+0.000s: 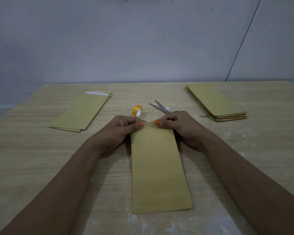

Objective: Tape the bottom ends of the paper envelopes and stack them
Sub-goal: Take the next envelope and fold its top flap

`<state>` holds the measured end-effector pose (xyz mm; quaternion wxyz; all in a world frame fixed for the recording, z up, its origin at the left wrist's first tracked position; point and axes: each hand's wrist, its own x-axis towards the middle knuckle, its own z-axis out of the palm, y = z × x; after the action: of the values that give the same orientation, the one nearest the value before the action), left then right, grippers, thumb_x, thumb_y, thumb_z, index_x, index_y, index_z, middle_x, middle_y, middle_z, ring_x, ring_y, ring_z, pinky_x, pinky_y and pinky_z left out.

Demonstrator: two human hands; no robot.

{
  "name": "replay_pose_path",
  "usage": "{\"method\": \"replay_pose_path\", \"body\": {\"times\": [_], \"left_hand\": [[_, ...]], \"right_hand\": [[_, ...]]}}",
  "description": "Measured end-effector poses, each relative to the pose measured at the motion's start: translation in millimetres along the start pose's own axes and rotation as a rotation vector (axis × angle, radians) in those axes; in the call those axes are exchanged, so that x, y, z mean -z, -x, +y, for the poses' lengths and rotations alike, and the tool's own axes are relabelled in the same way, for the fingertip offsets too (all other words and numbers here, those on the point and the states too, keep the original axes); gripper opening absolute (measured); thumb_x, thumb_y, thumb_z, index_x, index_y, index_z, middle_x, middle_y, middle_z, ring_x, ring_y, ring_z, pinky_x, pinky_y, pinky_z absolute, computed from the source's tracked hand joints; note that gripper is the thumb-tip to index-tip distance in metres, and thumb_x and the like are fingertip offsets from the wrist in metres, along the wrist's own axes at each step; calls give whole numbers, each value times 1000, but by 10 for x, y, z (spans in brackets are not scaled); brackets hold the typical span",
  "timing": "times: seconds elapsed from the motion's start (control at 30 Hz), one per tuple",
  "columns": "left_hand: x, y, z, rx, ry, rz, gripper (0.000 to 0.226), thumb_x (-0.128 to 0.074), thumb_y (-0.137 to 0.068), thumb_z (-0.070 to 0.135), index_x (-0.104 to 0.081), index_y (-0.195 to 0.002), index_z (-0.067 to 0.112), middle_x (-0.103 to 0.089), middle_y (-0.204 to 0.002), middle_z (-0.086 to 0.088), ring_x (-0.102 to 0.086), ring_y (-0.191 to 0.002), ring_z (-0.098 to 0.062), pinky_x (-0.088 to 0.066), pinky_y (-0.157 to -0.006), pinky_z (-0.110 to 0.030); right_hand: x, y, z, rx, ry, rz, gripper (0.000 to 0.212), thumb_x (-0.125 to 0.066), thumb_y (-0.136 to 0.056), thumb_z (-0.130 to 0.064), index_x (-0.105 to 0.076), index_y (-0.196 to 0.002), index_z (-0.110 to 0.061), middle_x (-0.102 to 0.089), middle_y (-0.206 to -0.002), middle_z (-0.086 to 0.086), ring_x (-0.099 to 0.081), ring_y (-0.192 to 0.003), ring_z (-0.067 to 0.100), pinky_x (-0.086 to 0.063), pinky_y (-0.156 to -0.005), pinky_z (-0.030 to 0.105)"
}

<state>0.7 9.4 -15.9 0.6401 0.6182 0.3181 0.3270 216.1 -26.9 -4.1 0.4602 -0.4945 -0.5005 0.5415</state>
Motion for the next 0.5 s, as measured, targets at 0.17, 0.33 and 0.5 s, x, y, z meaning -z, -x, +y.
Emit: {"method": "replay_pose_path", "body": {"times": [0.17, 0.33, 0.5], "left_hand": [[-2, -12, -9, -10, -17, 25, 26, -53, -97, 10, -69, -114, -1, -74, -91, -9, -68, -83, -15, -53, -74, -21], [28, 7, 10, 27, 33, -19, 31, -55, -91, 18, -70, -112, 1, -74, -92, -11, -69, -83, -15, -54, -73, -21], [35, -9, -29, -9, -34, 6, 29, -51, -98, 12, -67, -118, -3, -71, -107, -23, -67, -94, -24, -55, -80, -25]], "right_hand": [[0, -18, -4, -25, -54, 16, 13, -70, -83, -2, -74, -95, 1, -74, -82, 10, -70, -73, 17, -54, -63, 24], [-14, -14, 23, -11, -39, 46, 10, -71, -83, -3, -75, -92, -3, -75, -81, 9, -70, -74, 16, -54, -63, 24], [59, 9, -18, -97, -40, -68, 17, -63, -90, -6, -73, -104, -2, -73, -87, 7, -67, -73, 13, -57, -64, 22]]}}
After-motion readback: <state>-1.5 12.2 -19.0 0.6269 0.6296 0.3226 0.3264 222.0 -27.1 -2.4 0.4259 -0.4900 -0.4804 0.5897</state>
